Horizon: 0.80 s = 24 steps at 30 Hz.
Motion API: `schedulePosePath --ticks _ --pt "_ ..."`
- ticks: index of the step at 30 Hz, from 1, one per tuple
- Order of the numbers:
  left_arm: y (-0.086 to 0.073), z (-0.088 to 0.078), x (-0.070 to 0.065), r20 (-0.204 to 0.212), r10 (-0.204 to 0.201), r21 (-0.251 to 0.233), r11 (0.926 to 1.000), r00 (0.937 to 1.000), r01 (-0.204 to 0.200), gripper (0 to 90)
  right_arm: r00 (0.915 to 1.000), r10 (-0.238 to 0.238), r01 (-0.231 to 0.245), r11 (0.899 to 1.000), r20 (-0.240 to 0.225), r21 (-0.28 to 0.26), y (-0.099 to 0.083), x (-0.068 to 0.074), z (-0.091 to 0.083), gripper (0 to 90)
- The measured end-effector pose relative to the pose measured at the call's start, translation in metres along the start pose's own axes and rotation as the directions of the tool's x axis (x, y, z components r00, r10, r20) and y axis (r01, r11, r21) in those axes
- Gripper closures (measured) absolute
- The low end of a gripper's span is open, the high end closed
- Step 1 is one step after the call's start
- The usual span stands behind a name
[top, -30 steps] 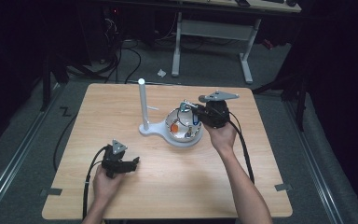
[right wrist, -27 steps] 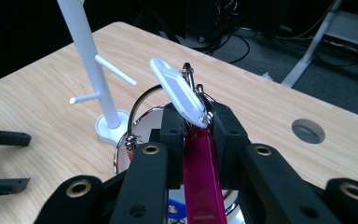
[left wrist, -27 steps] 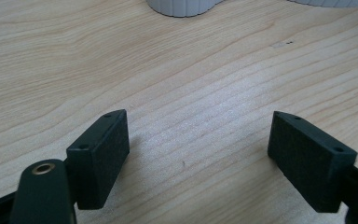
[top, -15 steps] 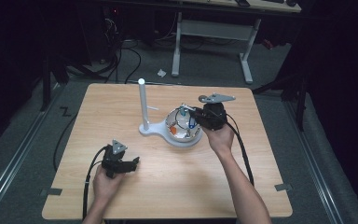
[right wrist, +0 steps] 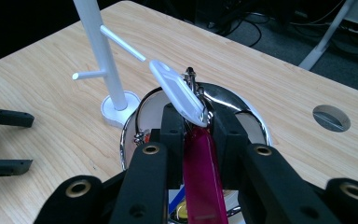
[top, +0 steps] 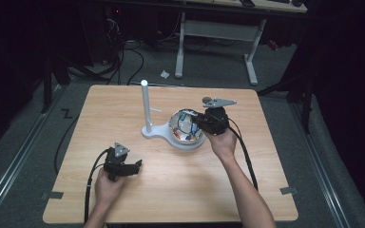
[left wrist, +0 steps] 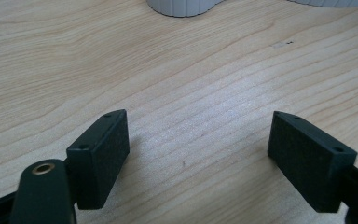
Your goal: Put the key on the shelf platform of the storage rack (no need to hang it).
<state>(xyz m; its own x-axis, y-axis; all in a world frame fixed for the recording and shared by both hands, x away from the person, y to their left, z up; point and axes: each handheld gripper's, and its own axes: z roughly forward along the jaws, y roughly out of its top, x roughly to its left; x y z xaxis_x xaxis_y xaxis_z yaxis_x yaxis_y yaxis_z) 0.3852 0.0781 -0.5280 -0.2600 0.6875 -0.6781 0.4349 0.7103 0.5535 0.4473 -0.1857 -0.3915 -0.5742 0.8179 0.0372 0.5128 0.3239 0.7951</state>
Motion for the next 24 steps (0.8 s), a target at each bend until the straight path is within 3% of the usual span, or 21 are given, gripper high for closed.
schedulePosePath --ticks 14,24 --pt "0.0 0.0 0.0 0.0 -0.002 0.0 1.0 1.0 0.002 20.9 1.0 -0.005 0.005 0.997 -0.007 0.074 -0.009 0.001 0.02 77.1" --pt "0.0 0.0 0.0 0.001 0.0 0.0 1.0 1.0 0.0 20.8 0.9989 0.036 -0.033 0.995 -0.03 0.099 -0.014 -0.002 0.034 76.5"
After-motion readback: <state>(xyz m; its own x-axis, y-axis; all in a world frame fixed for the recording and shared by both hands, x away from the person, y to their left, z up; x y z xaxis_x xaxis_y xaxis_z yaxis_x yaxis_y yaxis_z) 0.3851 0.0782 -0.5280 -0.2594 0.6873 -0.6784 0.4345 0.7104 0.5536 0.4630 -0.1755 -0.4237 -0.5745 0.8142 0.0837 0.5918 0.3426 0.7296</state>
